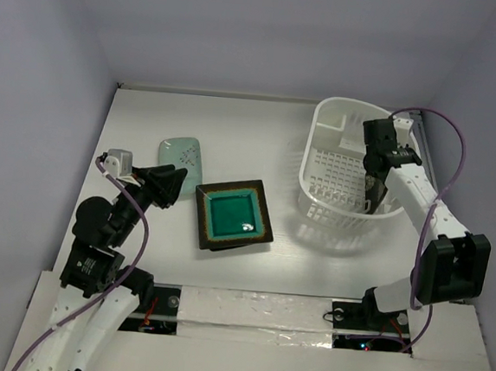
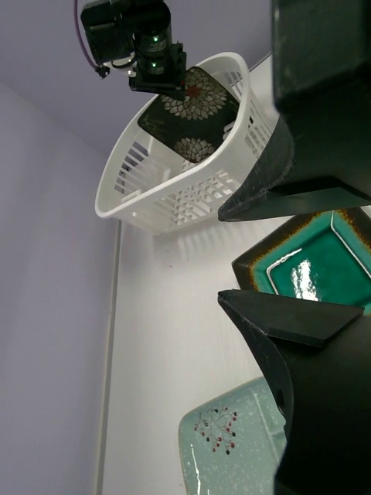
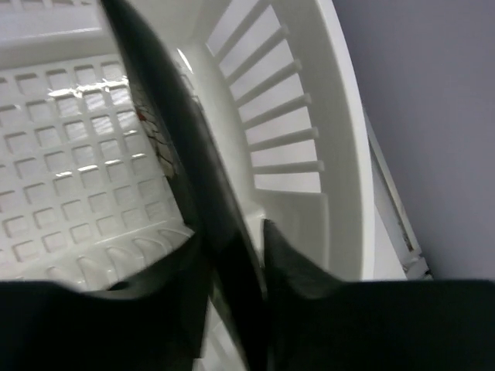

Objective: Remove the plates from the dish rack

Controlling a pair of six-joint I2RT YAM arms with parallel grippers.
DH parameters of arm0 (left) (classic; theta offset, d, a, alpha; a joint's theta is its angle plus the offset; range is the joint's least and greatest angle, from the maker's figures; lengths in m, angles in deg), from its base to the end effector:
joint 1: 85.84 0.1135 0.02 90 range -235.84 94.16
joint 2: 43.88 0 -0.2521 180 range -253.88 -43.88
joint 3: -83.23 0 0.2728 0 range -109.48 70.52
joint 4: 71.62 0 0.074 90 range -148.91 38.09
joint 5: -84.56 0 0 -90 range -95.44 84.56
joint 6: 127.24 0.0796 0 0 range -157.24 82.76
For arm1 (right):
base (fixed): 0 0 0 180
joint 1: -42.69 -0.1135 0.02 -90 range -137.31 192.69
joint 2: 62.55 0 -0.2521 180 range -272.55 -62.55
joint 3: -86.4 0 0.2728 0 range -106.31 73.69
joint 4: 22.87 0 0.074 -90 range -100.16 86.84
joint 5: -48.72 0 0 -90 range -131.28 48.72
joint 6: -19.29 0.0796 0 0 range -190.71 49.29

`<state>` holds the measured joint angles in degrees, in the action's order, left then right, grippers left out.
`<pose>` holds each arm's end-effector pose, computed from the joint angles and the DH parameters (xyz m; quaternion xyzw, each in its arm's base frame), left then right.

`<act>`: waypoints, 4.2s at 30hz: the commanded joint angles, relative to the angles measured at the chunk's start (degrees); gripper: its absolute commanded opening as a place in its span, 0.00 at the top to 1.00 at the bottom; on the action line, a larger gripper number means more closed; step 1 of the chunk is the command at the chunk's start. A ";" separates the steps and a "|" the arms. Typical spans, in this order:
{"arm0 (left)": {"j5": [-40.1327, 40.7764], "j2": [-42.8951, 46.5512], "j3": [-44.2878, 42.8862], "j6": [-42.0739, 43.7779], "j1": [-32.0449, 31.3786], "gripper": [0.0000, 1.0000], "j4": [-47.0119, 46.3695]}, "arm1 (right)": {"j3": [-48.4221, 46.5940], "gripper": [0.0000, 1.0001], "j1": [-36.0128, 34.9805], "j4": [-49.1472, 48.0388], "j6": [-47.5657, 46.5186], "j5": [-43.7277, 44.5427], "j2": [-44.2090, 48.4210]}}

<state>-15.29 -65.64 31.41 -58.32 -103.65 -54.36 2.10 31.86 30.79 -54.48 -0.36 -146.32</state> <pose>0.1583 -0.0651 0.3774 0.0493 0.6232 -0.3097 0.7164 0.3496 0.0138 0.2593 0.1523 0.8826 -0.2531 0.3656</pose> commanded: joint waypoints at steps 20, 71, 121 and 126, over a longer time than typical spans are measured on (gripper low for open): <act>2.20 2.25 -1.93 0.60 -2.59 0.61 -1.48 | -7.15 1.00 -9.46 7.22 -6.21 15.48 0.88; 3.43 -4.61 -0.97 0.51 -0.48 0.61 -1.31 | 23.69 1.00 -41.20 -63.97 37.20 -31.00 8.36; 2.38 -3.29 -0.88 0.16 -0.48 0.61 -1.57 | 14.91 0.17 -46.38 -25.05 28.07 -12.28 0.09; 2.20 -3.12 -0.79 0.16 -0.48 0.61 -1.74 | 14.55 0.17 -46.39 -22.24 27.45 -11.92 0.80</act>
<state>-12.43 -69.31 31.39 -58.16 -104.45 -54.22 19.10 -13.93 4.95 -25.34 -15.26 -147.26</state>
